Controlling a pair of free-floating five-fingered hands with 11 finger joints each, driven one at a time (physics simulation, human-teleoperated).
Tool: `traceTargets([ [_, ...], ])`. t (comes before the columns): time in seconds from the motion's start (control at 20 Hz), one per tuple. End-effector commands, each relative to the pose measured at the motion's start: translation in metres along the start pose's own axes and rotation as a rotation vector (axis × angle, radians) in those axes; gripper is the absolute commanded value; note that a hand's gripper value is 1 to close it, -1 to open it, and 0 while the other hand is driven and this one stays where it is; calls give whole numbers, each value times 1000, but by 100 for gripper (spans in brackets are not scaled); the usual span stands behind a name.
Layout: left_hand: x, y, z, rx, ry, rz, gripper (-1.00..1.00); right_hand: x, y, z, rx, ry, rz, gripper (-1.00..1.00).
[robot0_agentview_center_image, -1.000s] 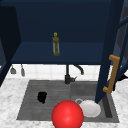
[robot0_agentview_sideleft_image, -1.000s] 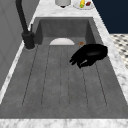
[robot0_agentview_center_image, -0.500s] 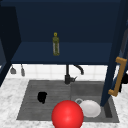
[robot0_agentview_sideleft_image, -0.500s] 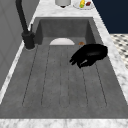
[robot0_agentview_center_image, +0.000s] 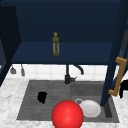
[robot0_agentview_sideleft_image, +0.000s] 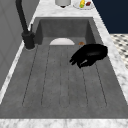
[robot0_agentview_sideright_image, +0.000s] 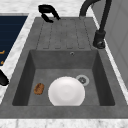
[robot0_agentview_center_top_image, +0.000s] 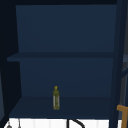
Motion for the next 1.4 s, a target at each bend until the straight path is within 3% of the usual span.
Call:
traceTargets([
  [0.0, 0, 0, 0, 0, 0, 0, 0, -30, 7, -6, 27, -3, -28, -100],
  [0.2, 0, 0, 0, 0, 0, 0, 0, -57, 7, -5, 49, -20, -59, -100],
  [0.3, 0, 0, 0, 0, 0, 0, 0, -65, -14, -5, 72, -14, -90, -100],
  [0.5, 0, 0, 0, 0, 0, 0, 0, -84, -40, -5, 130, 13, -105, -100],
  [0.9, 0, 0, 0, 0, 0, 0, 0, -73, -92, 22, 177, 131, -74, -100],
  [1.35, 0, 0, 0, 0, 0, 0, 0, -41, -146, 81, 177, 158, -45, -100],
])
